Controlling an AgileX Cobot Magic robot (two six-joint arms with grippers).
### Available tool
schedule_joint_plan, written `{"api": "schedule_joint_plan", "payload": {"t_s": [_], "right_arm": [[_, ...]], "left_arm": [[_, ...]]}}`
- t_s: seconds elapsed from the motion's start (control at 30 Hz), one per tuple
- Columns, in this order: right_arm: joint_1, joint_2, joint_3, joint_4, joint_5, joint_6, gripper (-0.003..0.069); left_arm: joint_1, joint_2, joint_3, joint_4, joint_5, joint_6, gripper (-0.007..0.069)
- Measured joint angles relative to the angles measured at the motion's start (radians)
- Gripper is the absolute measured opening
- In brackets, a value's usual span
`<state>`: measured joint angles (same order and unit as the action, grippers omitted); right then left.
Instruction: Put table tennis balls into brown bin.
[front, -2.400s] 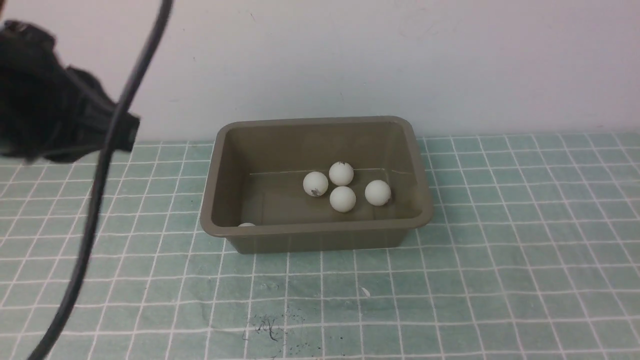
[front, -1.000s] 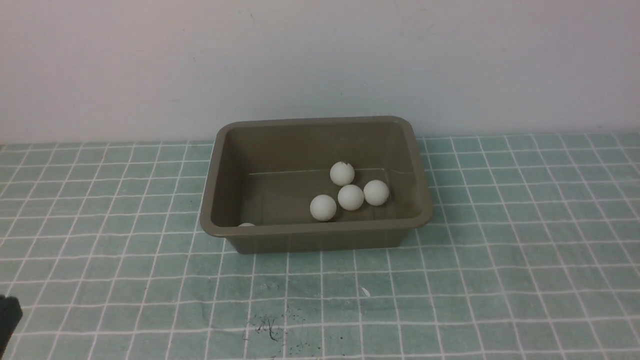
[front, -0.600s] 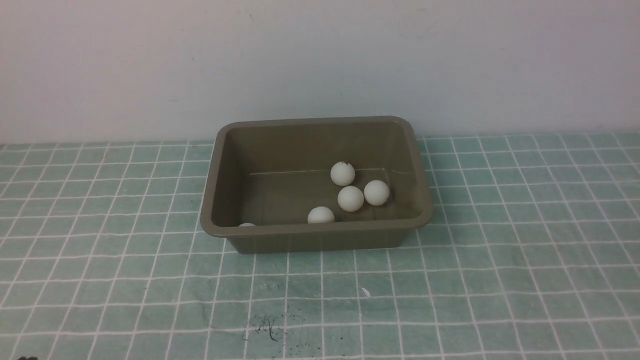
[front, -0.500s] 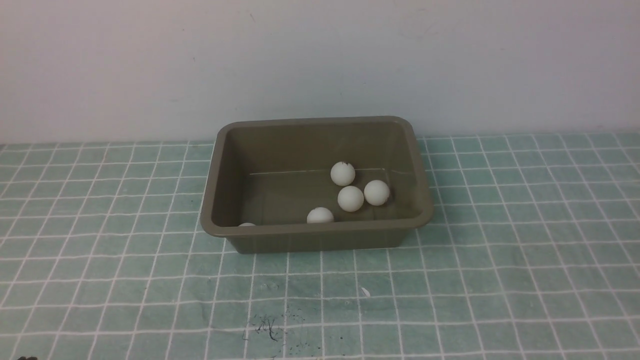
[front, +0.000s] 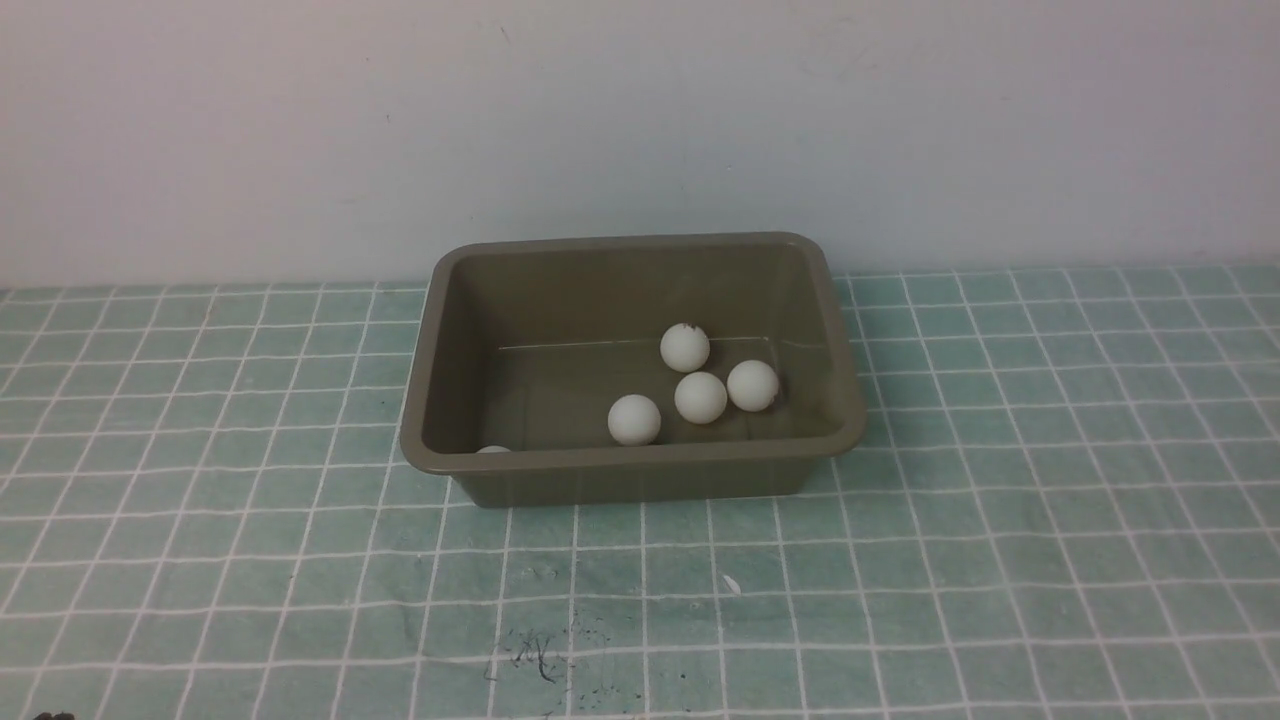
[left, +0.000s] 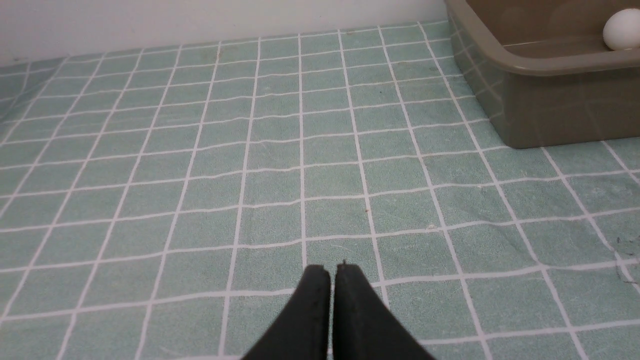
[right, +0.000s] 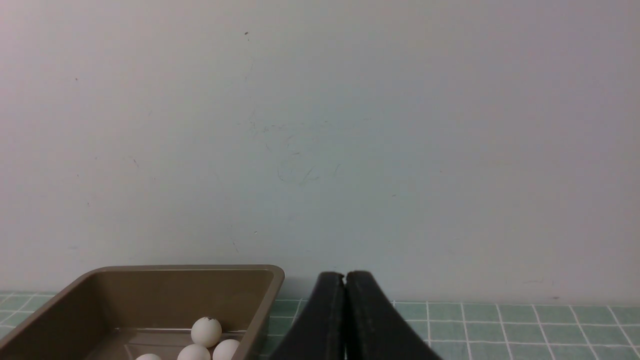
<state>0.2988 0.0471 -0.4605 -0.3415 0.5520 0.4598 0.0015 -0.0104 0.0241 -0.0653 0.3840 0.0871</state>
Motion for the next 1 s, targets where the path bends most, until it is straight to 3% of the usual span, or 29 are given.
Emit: {"api": "schedule_joint_plan", "payload": {"t_s": [0.23,0.47,0.67,0.9,1.0], "right_arm": [[0.0,0.0,0.0,0.038,-0.006,-0.014,-0.0015],[0.0,0.0,0.0,0.329,-0.064,-0.312,-0.0015],[-0.006,-0.015,0.032,0.374,-0.079,-0.365,-0.0015],[-0.24,-0.059,0.299,0.318,-0.093,-0.368,-0.0015],[-0.294,-0.059,0.43,0.318,-0.121,-0.368,-0.0015]], "left_arm": [[0.0,0.0,0.0,0.0,0.0,0.0,-0.0005],[0.0,0.0,0.0,0.0,0.0,0.0,-0.0005],[0.0,0.0,0.0,0.0,0.0,-0.002,-0.0005],[0.0,0.0,0.0,0.0,0.0,-0.003,-0.0005],[0.0,0.0,0.0,0.0,0.0,-0.003,-0.0005]]}}
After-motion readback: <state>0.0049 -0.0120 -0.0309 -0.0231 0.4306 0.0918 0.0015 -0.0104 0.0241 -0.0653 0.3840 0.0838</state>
